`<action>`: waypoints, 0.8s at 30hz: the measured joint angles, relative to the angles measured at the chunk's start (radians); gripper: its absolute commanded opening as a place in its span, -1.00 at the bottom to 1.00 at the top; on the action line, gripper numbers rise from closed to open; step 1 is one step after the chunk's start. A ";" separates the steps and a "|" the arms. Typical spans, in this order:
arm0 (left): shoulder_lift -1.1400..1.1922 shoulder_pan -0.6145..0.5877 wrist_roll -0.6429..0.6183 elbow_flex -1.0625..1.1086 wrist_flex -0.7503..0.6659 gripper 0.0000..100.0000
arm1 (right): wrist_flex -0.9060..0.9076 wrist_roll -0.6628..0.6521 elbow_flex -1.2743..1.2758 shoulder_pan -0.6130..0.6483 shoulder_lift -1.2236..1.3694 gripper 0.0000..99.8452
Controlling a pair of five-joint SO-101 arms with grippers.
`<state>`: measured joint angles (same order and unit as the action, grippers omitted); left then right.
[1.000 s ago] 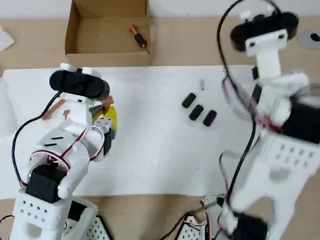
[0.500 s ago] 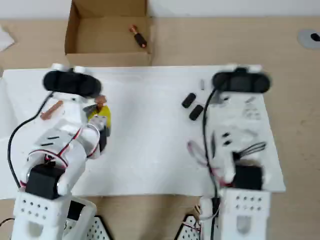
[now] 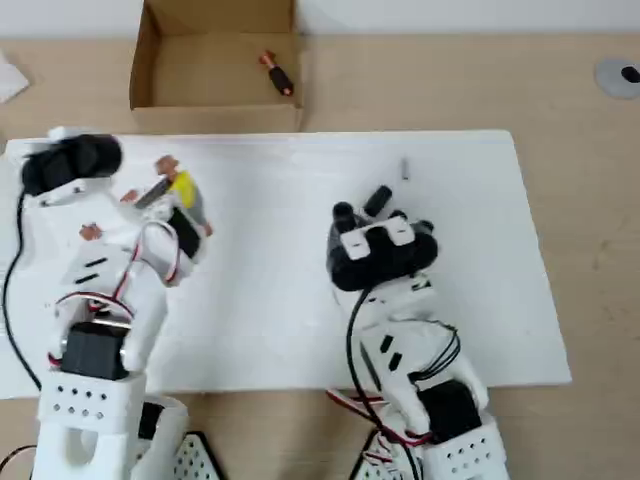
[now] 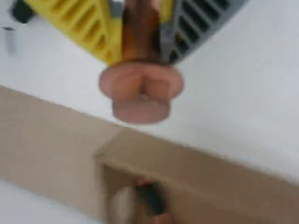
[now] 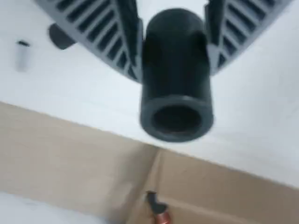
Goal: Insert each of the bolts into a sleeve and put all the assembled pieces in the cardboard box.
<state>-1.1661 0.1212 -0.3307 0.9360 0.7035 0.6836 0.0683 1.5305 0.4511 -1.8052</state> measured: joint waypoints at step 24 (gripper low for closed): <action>-0.206 0.258 0.278 0.350 -0.397 -0.99 | 0.000 0.023 0.137 0.295 0.000 -0.98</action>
<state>-1.3717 0.3790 -0.0529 1.2858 0.3061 0.6836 0.0913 1.6671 0.7457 -1.8052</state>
